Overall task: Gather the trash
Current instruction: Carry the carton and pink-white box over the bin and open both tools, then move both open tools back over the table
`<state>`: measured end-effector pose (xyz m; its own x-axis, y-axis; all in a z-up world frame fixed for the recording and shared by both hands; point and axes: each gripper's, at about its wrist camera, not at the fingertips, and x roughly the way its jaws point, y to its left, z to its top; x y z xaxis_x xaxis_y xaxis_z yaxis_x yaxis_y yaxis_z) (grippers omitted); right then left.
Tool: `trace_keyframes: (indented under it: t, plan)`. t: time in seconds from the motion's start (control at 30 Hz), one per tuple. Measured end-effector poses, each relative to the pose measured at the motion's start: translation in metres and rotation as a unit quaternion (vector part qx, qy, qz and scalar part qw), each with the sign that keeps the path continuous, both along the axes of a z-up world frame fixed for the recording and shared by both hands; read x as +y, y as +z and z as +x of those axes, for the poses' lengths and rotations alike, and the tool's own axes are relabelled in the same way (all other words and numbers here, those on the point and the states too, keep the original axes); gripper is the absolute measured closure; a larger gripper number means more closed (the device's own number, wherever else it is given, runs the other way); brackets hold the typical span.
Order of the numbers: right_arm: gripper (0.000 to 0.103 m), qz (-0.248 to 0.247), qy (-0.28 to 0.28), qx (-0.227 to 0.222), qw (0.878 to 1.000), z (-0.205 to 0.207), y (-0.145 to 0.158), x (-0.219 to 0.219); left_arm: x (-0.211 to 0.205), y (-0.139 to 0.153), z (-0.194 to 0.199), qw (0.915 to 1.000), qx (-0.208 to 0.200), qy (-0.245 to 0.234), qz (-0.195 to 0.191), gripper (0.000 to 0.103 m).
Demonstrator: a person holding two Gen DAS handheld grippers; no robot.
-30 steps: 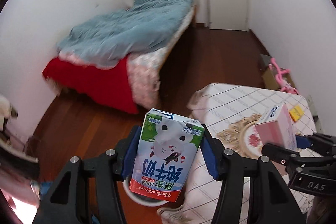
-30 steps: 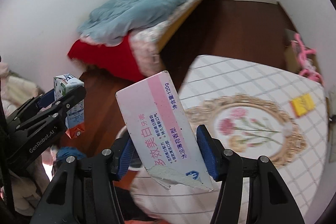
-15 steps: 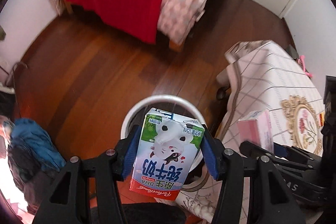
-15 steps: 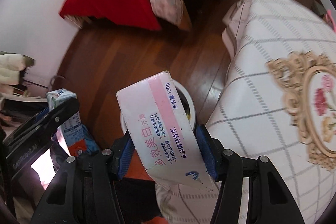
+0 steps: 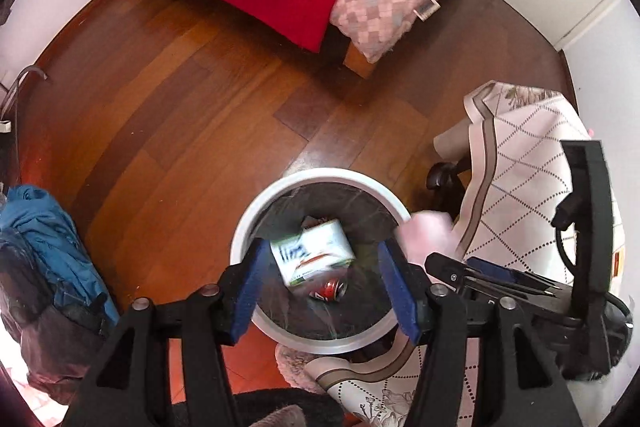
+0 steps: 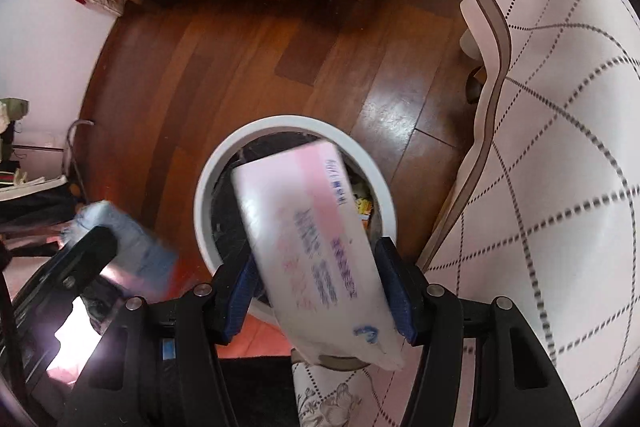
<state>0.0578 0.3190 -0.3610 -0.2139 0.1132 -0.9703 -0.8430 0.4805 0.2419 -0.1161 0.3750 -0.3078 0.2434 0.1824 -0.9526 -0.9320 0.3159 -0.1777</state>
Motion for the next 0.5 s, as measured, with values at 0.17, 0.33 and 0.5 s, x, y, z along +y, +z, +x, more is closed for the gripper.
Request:
trace_keyframes:
  t: [0.17, 0.33, 0.5]
  plan:
    - [0.022, -0.001, 0.013, -0.016, 1.0, -0.001, 0.006, 0.004, 0.003, 0.015, -0.018, 0.9994, 0.02, 0.02, 0.021, 0.01]
    - [0.004, 0.005, 0.034, -0.035, 0.999, -0.006, 0.029, -0.003, -0.004, 0.034, -0.038, 0.9973, 0.047, 0.033, 0.046, 0.006]
    - [0.0, 0.014, 0.069, -0.065, 0.995, -0.024, 0.063, -0.014, -0.013, 0.049, -0.052, 0.9957, 0.058, 0.039, 0.06, 0.006]
